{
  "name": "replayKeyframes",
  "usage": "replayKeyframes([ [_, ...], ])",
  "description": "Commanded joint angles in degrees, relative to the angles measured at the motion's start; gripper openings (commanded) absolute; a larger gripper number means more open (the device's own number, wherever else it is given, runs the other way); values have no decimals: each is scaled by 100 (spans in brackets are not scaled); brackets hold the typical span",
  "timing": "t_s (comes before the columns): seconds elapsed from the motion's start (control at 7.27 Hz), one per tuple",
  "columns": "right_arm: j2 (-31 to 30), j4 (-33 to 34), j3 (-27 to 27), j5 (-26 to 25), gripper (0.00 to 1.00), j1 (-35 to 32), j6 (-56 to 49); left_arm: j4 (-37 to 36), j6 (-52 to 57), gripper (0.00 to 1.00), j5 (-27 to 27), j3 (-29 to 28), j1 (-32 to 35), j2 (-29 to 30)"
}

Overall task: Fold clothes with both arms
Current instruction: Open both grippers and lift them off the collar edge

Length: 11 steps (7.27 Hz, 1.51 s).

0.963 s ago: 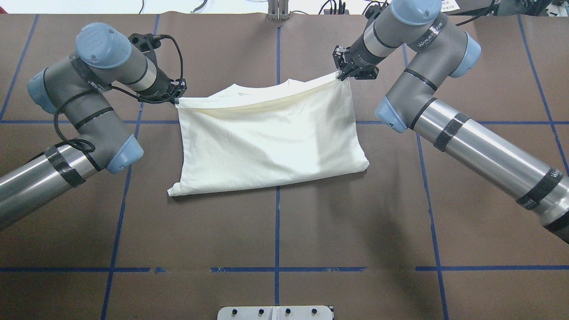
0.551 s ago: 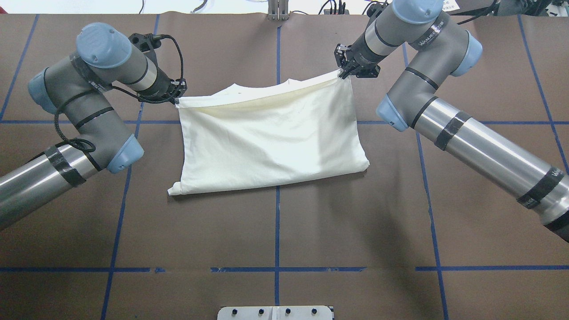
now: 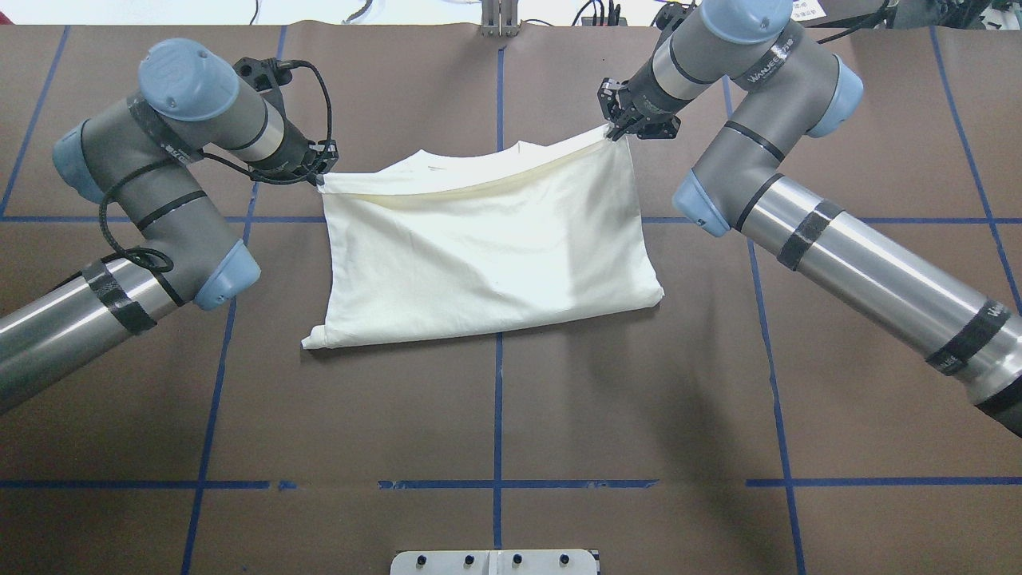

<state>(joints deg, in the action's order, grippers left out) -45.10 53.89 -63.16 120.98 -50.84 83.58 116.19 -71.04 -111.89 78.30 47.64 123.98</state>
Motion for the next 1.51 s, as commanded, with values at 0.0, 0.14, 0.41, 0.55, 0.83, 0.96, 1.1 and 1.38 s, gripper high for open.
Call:
replayKeyframes([
  [0.0,-25,-1,-4,5,99,13,-9,0,28,98,9,-7,0,12],
  [0.14,-51,-1,-38,57,100,4,-192,-43,29,100,0,1,0,73],
  [0.41,-575,-1,-789,207,100,91,-211,-122,20,100,-17,193,9,65],
  [0.55,-1058,25,-1404,155,100,310,-202,-236,11,100,-17,421,17,21],
  [0.83,-2050,60,-2477,-282,100,888,-176,-535,11,100,-17,773,26,-6],
  [0.96,-2290,60,-2656,-459,100,1075,-176,-649,11,100,-17,888,18,-6],
  [1.1,-2328,60,-2640,-505,100,1181,-176,-676,2,100,-17,933,18,-6],
  [1.38,-2363,69,-2632,-523,94,1261,-185,-668,-6,100,-26,942,18,3],
])
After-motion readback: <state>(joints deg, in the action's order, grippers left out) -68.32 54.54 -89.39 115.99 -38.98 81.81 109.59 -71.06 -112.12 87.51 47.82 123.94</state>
